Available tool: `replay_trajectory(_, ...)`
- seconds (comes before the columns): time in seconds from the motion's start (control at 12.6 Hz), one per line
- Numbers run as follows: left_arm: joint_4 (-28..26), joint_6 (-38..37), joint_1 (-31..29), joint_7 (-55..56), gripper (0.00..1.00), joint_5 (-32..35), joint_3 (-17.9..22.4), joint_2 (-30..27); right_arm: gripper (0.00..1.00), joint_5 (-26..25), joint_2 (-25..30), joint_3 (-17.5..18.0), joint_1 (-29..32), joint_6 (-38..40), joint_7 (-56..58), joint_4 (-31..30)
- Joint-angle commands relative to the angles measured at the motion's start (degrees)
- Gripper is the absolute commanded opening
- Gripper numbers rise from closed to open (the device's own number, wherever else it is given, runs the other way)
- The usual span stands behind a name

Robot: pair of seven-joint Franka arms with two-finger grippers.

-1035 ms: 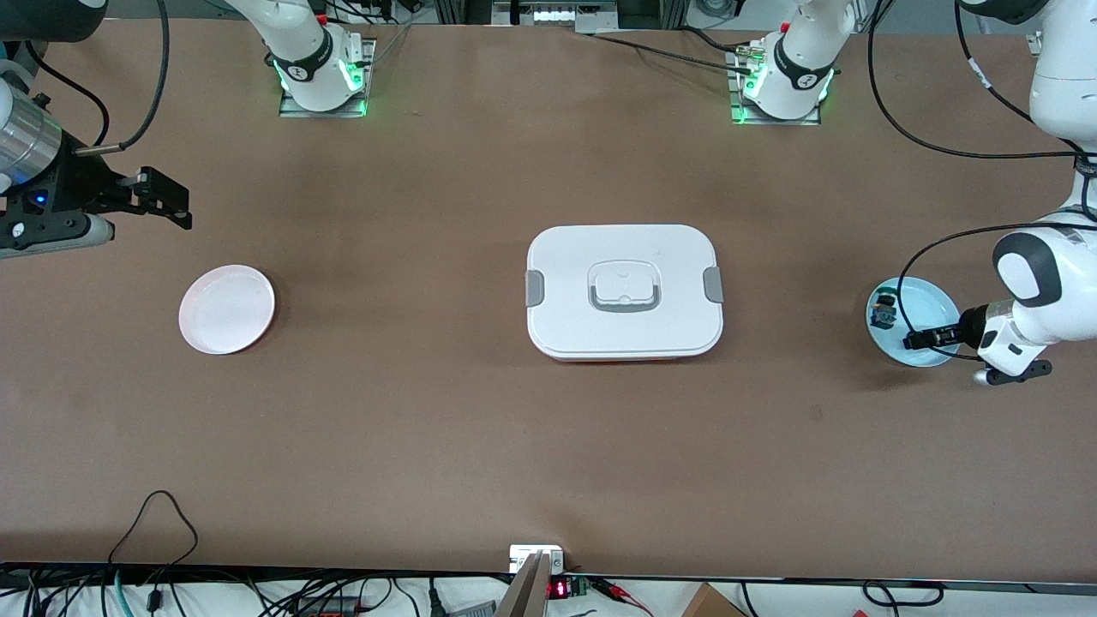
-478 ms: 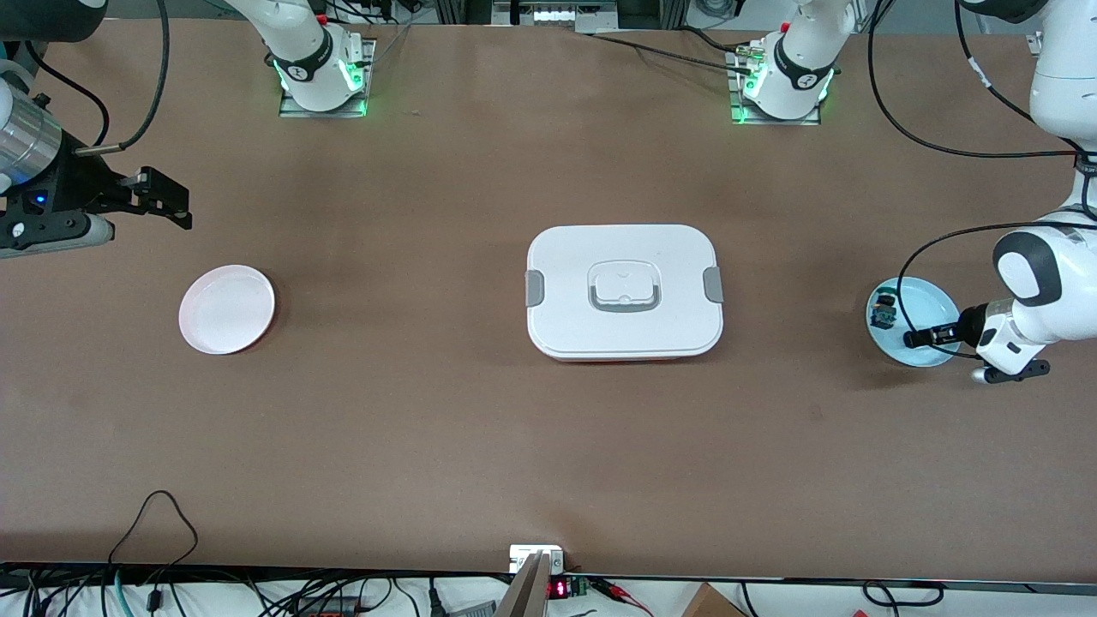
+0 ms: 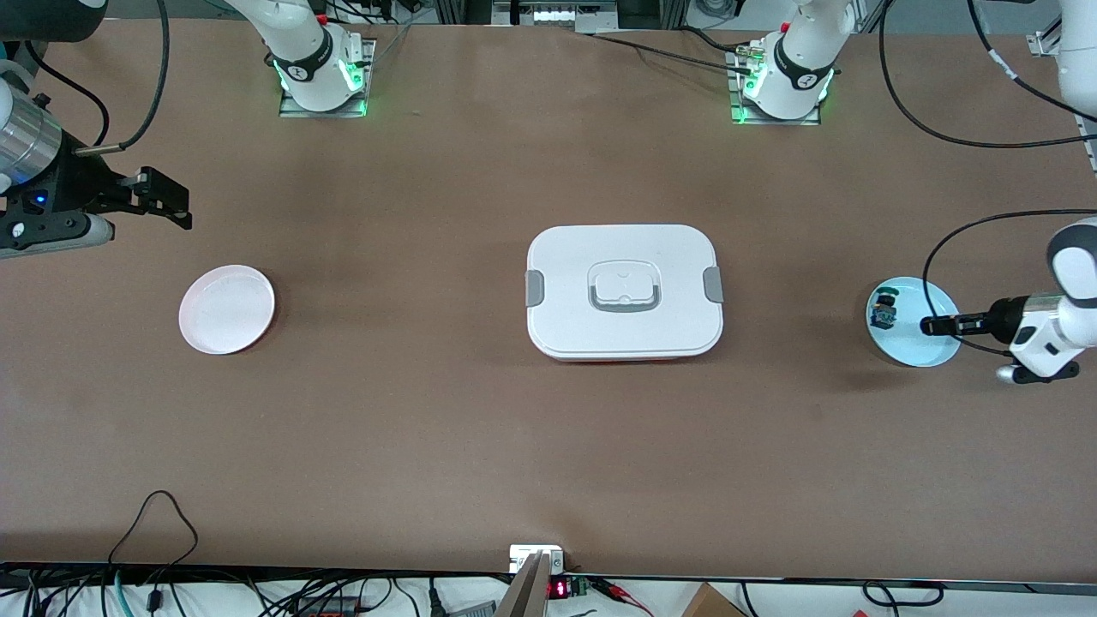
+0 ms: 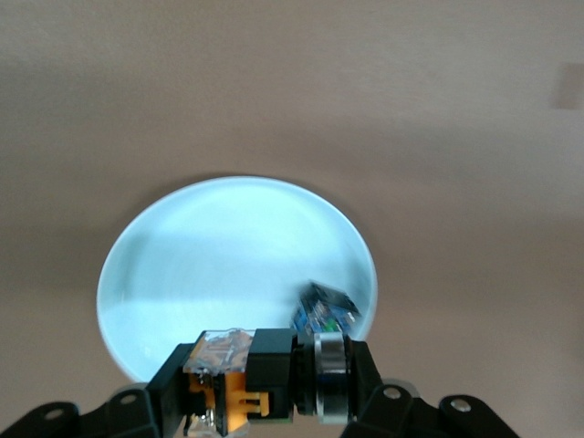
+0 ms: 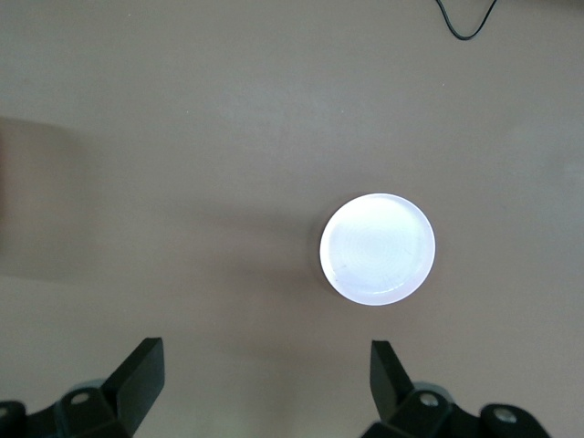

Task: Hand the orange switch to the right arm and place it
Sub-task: 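Lift the switch with the left gripper while the right gripper reaches inward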

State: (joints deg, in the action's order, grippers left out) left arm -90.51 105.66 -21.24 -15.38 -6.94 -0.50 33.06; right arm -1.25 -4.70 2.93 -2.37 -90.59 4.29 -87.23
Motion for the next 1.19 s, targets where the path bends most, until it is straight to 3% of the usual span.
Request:
replay_trajectory(0.0, 7.0, -11.3, -0.4, -1.9, 0.2, -1.2, -0.6, -1.9, 1.0, 0.6, 0.3, 0.0, 0.0, 0.4, -0.8, 0.3)
replay_trajectory(0.16, 10.8, -18.1, 0.0, -2.4, 0.16, -1.3, -1.8, -3.9, 1.0, 0.6, 0.3, 0.0, 0.0, 0.3, -0.8, 0.3)
replay_trajectory(0.32, 14.7, -23.3, -0.2, -1.6, 0.16, -1.4, -6.0, -5.5, 1.0, 0.5, 0.3, 0.0, -0.1, 0.5, -0.9, 0.4)
replay_trajectory(0.8, 15.9, -23.8, 0.1, -1.6, 0.12, -1.8, -22.0, -7.5, 1.0, 0.5, -0.9, 0.1, -0.3, 0.7, 0.2, 0.5)
replay_trajectory(0.96, 15.8, -22.8, 0.1, -1.5, 0.13, -5.4, -26.7, -7.1, 1.0, 0.4, -0.8, 0.1, -1.8, 1.4, 0.3, 0.4)
replay_trajectory(1.11, 15.5, -20.9, -0.7, -1.7, 0.13, -17.2, -26.8, -6.2, 1.0, -1.8, 0.6, 0.1, -3.0, 3.5, 1.1, 0.7)
